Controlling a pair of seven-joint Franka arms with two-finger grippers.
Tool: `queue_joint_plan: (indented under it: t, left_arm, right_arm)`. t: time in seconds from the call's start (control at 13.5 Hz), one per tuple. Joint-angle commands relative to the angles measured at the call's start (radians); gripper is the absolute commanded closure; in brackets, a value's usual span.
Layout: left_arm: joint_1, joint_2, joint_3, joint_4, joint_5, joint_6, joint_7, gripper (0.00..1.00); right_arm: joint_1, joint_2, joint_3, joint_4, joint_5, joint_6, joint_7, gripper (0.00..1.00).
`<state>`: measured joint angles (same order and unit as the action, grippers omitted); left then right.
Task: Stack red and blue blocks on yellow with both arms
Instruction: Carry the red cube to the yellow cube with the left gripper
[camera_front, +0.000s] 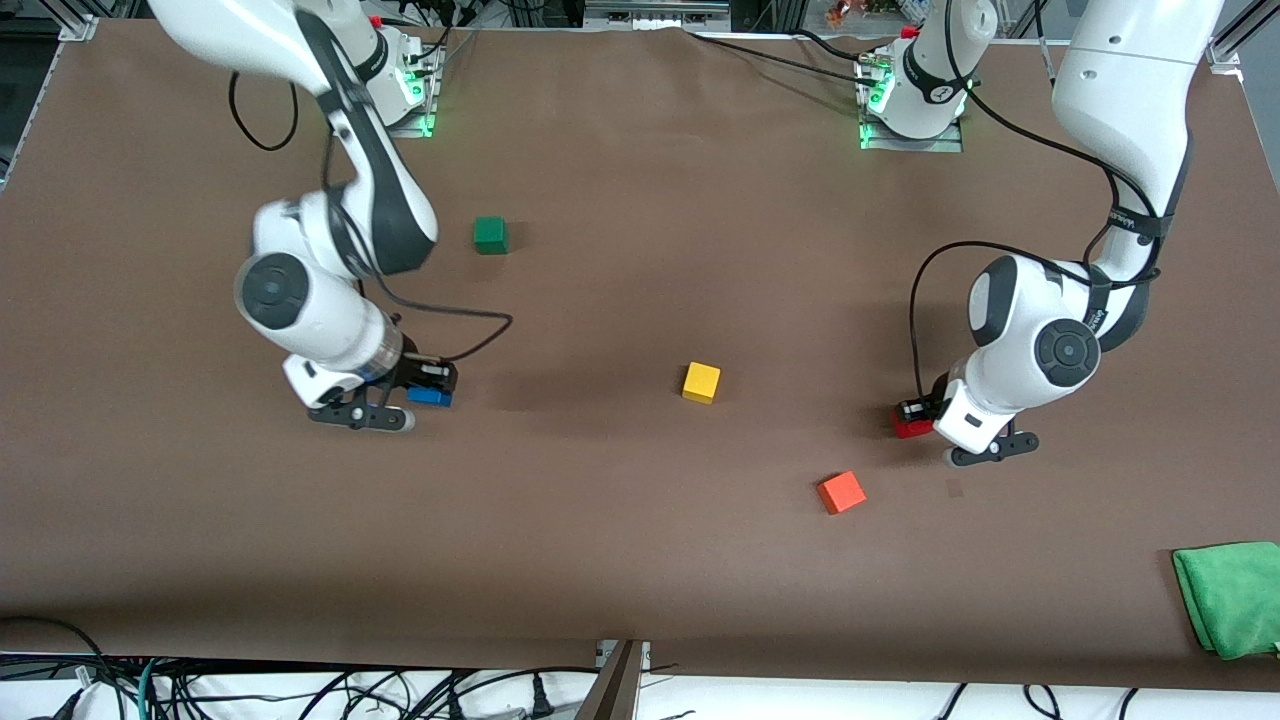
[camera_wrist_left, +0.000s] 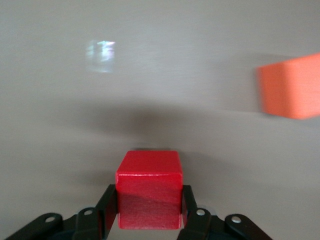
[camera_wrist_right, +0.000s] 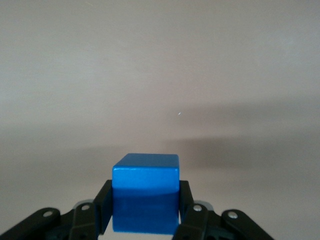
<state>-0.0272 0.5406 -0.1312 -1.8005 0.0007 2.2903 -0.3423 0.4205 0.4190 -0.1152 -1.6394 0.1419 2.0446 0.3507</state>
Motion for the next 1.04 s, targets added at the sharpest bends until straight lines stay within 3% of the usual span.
queue_joint_plan:
  t: [0.0,0.3,0.52,0.96]
  left_arm:
    - [-0.116,-0.021,-0.008,0.117,0.004,-0.139,-0.029,1.00]
    - [-0.307,0.019,-0.007,0.243,0.005,-0.193,-0.075,1.00]
    - [-0.428,0.068,-0.002,0.283,0.105,-0.192,-0.078,1.00]
    - [-0.491,0.151,-0.008,0.319,0.119,-0.164,-0.076,1.00]
  right_arm:
    - [-0.008,0.006,0.000,0.195,-0.011,-0.209,-0.016,0.73]
    - [-0.006,0.006,0.002,0.329,-0.015,-0.340,-0.018,0.71]
    - [-0.006,0.009,0.002,0.346,-0.010,-0.343,-0.013,0.71]
    - [-0.005,0.053,0.009,0.369,-0.004,-0.299,0.046,0.71]
